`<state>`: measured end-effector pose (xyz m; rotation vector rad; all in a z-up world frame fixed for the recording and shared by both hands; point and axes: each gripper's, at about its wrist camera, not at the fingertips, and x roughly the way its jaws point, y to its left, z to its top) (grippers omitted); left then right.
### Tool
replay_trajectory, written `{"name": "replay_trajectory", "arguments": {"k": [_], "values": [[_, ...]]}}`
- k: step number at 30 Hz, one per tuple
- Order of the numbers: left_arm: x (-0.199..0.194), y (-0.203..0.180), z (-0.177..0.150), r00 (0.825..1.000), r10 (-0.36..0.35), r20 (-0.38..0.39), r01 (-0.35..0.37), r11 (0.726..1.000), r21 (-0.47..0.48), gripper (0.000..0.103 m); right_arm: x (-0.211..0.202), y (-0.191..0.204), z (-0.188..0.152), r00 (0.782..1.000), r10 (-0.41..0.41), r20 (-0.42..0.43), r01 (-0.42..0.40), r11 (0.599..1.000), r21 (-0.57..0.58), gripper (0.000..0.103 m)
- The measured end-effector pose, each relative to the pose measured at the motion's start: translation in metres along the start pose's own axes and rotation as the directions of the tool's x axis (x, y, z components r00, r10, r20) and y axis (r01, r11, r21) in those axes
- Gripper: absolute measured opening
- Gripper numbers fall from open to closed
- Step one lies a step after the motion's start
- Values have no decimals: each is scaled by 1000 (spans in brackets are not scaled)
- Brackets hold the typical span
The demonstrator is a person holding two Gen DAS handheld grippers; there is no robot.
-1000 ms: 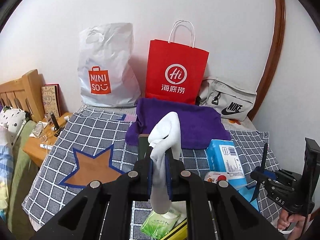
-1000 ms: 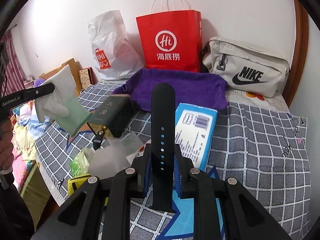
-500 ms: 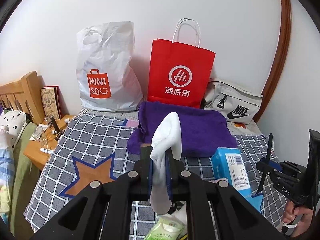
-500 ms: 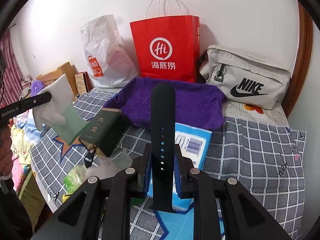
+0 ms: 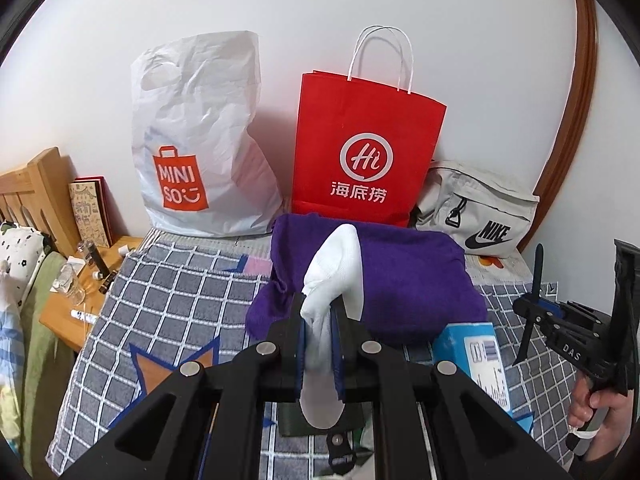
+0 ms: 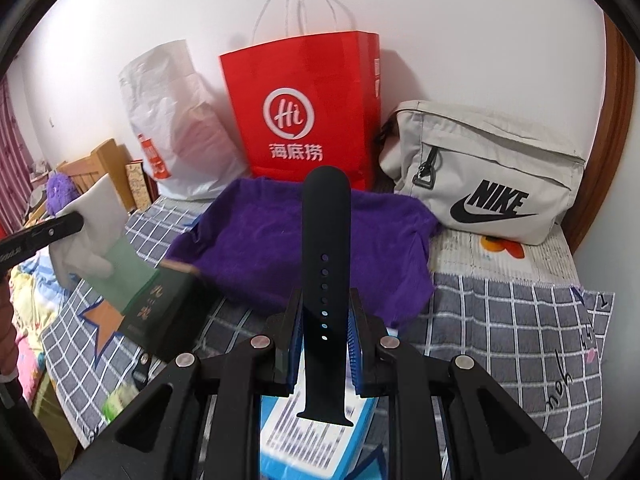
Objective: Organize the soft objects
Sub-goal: 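Carry the sock and strap in both tools over the purple towel, then open the left tool dropping the sock while the right tool releases the strap onto the towel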
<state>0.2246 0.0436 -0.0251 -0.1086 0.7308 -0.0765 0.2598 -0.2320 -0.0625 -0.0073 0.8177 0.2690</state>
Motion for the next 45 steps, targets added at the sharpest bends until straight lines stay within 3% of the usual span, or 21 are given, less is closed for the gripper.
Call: {"name": "replay_trajectory", "arguments": {"k": [9, 19, 35, 42, 45], "values": [[35, 3, 22, 1000, 3, -19, -3, 1000, 7, 11, 35, -20, 24, 999, -38, -18, 38, 999, 8, 20], [83, -2, 49, 999, -3, -52, 5, 999, 33, 11, 81, -38, 46, 998, -27, -60, 29, 999, 23, 20], [184, -14, 68, 981, -60, -182, 67, 997, 32, 11, 166, -56, 42, 971, -6, -238, 7, 1000, 4, 20], [217, -13, 66, 980, 12, -199, 2, 998, 69, 12, 188, -57, 40, 960, -9, -278, 5, 1000, -14, 20], [225, -9, 65, 978, 2, -210, 8, 999, 46, 12, 191, -59, 40, 961, -10, -276, 8, 1000, -7, 20]]}}
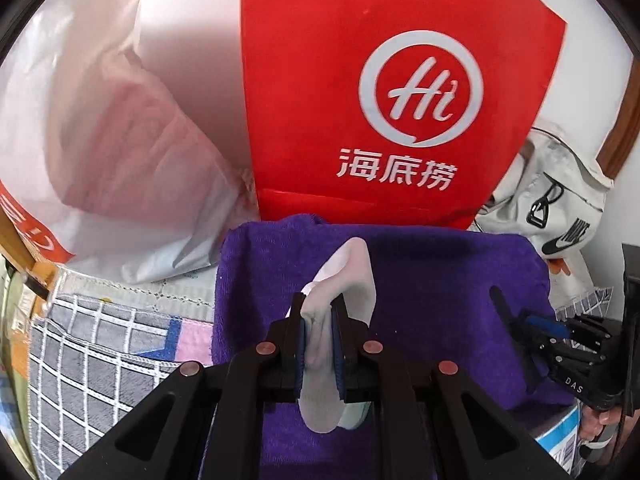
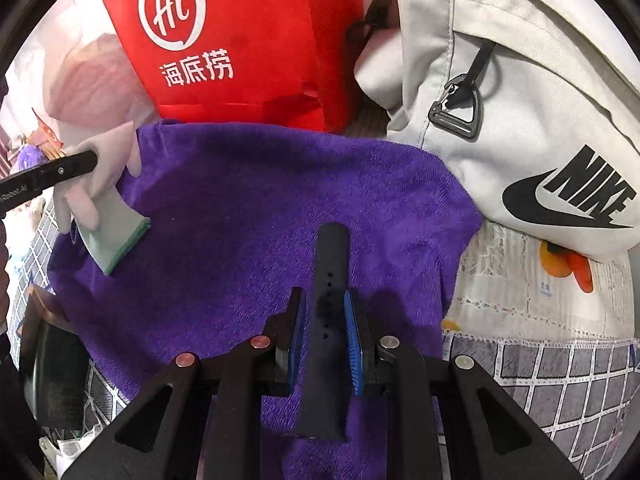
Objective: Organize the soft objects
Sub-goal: 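Open the left tool dropping the sock while the right tool releases the strap onto the towel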
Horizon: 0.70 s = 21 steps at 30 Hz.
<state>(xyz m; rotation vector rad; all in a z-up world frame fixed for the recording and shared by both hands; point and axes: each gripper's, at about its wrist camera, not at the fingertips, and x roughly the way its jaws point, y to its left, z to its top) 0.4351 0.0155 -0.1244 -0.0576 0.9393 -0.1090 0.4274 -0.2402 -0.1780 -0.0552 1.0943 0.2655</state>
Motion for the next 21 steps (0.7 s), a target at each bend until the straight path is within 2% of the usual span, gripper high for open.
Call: {"name": "replay_trajectory", "arguments": {"k": [4, 5, 6, 7, 9, 11, 12, 15, 20, 21], "values": [[4, 5, 1, 1000, -2, 4, 2, 1000, -19, 14, 0, -1, 1, 1000, 4, 9, -4, 1000, 6, 22], [5, 6, 1, 1000, -4, 0, 4, 1000, -21, 16, -2, -2, 0, 1000, 4, 10, -4, 1000, 5, 25], [4, 8, 2, 1000, -5, -1, 5, 1000, -23, 18, -3, -2, 1, 1000, 3, 13, -3, 1000, 5, 34], [3, 9, 1, 1000, -2, 0, 2, 1000, -25, 24, -6, -1, -3, 1000, 2, 18, -2, 1000, 6, 44], [-2, 11, 2, 1000, 10, 8, -10, 999, -31, 38, -10, 2, -2, 999, 5, 32, -5, 1000, 5, 51], [-8, 13, 3, 999, 6, 33, -5, 999, -35, 57, -14, 3, -1, 999, 9, 36, -9, 1000, 7, 51], [-11, 14, 4, 999, 5, 41, -4, 999, -37, 60, -16, 3, -1, 999, 11, 36, -11, 1000, 5, 51], [-23, 15, 6, 998, 4, 59, -2, 999, -37, 61, -23, 3, -2, 1000, -4, 30, 4, 1000, 13, 52], [-46, 17, 4, 996, 17, 83, -13, 999, -45, 63, -48, 8, -11, 996, -57, 66, 55, 998, 26, 71], [-51, 17, 3, 996, 19, 87, -15, 999, -49, 63, -53, 8, -11, 995, -61, 74, 59, 998, 26, 77]]}}
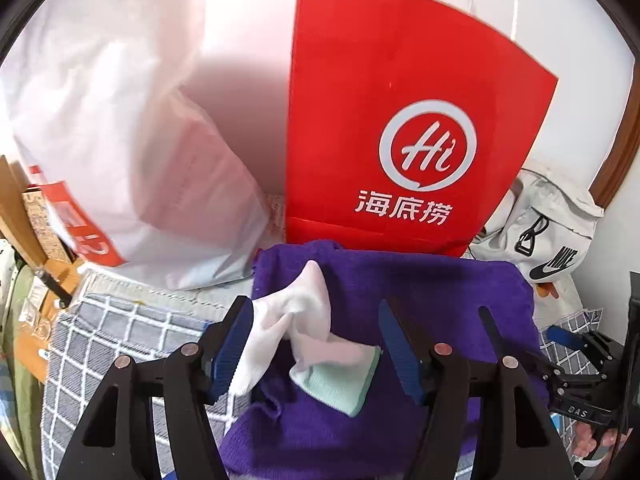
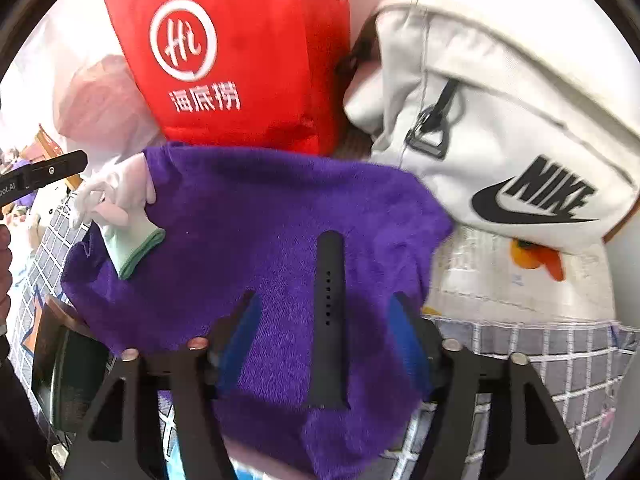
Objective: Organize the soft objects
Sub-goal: 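Open the left tool dropping the sock while the right tool releases the strap onto the towel, then grasp the white foam block with the right tool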
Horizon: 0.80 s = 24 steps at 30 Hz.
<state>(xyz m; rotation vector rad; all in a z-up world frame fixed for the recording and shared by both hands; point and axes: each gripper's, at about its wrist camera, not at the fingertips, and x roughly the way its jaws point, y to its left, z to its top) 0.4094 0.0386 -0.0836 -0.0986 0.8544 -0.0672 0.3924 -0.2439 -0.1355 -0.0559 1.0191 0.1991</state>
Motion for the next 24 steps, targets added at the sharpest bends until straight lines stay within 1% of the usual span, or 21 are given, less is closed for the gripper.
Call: {"name": "replay_trajectory", "arguments": {"k": [1, 4, 7, 9, 11, 13, 14, 15, 17, 21, 24], "values": [[-7, 1, -1, 1000, 0, 10, 0, 1000, -6, 63, -8, 1, -1, 1000, -5, 14, 5, 1000, 2, 81], [-30, 3, -7, 999, -4, 48, 5, 1000, -7, 63, -29, 7, -6, 999, -28, 45, 28, 1000, 14, 88], [-52, 3, -16, 998, -2, 66, 2, 1000, -3, 63, -50, 12, -13, 997, -44, 67, 43, 999, 14, 88], [-66, 3, -22, 998, -4, 68, 5, 1000, -4, 63, -66, 15, -21, 997, -21, 76, 20, 1000, 16, 88], [-81, 4, -30, 997, -22, 77, 23, 1000, -12, 63, -80, 19, -31, 992, 3, 125, -7, 999, 33, 88], [-94, 6, -39, 996, -13, 84, 15, 1000, -23, 63, -93, 25, -41, 985, 13, 170, -20, 999, 42, 88], [-102, 8, -45, 997, -12, 78, 14, 999, -29, 63, -100, 27, -47, 983, 13, 185, -23, 998, 51, 88], [-108, 9, -49, 997, -15, 73, 18, 999, -33, 63, -107, 30, -53, 981, 30, 194, -42, 998, 56, 88], [-121, 10, -61, 997, -21, 71, 24, 999, -37, 63, -117, 36, -63, 978, 60, 198, -73, 996, 56, 88], [-144, 14, -87, 997, -24, 72, 26, 999, -35, 63, -130, 52, -86, 981, 57, 186, -68, 996, 51, 88], [-156, 17, -109, 997, -31, 68, 34, 999, -38, 63, -137, 64, -107, 982, 89, 164, -98, 994, 48, 88]]}}
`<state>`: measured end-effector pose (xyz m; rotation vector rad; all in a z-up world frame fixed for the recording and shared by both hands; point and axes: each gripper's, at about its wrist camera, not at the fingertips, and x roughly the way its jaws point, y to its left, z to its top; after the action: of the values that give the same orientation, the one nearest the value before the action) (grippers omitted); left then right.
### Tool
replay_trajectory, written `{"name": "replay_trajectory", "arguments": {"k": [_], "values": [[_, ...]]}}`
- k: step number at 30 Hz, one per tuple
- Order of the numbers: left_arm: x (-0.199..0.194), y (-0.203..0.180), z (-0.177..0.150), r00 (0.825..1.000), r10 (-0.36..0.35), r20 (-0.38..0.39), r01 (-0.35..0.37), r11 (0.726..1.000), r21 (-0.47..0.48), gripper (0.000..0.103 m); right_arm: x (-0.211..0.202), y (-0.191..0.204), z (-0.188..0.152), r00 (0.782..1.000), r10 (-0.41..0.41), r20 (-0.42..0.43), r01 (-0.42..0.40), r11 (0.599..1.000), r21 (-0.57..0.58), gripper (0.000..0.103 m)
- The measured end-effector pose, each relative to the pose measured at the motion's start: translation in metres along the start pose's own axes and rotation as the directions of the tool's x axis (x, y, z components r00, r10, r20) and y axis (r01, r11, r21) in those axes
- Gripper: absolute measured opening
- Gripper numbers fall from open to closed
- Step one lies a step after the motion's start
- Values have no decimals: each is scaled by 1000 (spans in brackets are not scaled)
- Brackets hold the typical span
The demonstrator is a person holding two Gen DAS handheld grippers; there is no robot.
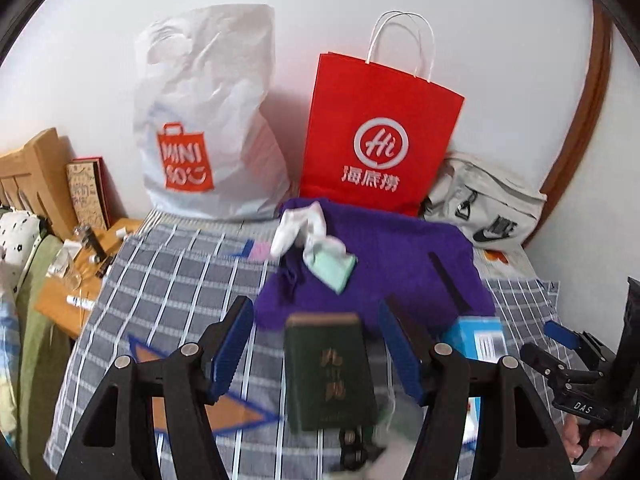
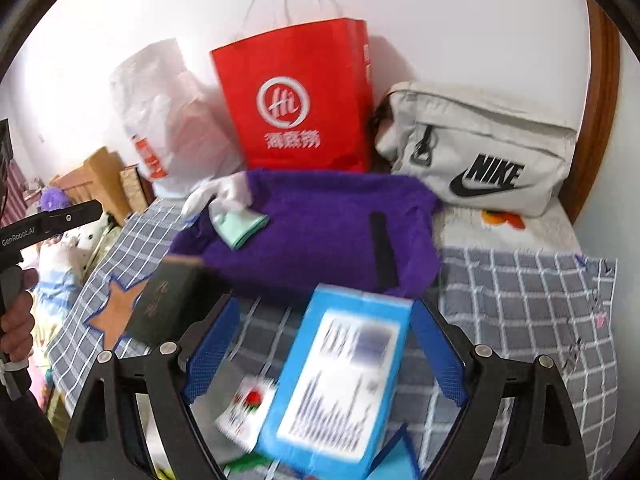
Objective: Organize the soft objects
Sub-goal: 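Grasp the white foam block with the right tool, then grasp the green tea packet with the left tool while the right tool holds the block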
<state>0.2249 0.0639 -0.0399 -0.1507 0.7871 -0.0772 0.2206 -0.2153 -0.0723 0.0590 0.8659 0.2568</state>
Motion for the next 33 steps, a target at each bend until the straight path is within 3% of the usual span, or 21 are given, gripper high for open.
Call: {"name": "replay_trajectory", "arguments": {"k": [6, 12, 22, 24, 27, 33], "values": [[-14, 15, -46, 999, 11, -33, -12, 999, -32, 63, -15, 28, -36, 998, 57, -19, -58, 998, -28, 88], [-18, 33, -84, 998, 33, -60, -37, 998, -55, 63, -19, 65, -69, 983, 171, -66, -176, 982, -72, 88], [-14, 55, -131, 993, -13, -120, 3, 996, -84, 66, 10, 102, -96, 977, 163, -137, -185, 968, -172, 88], [-13, 57, -134, 992, -22, -125, 11, 996, -87, 67, 16, 105, -98, 980, 137, -147, -164, 968, -190, 79], [-8, 57, -139, 989, -28, -147, 18, 997, -72, 68, 24, 110, -103, 975, 130, -182, -168, 963, -210, 52], [0, 43, -151, 981, -45, -188, 40, 999, -29, 68, -2, 108, -101, 984, 150, -97, -168, 960, -223, 52]]}}
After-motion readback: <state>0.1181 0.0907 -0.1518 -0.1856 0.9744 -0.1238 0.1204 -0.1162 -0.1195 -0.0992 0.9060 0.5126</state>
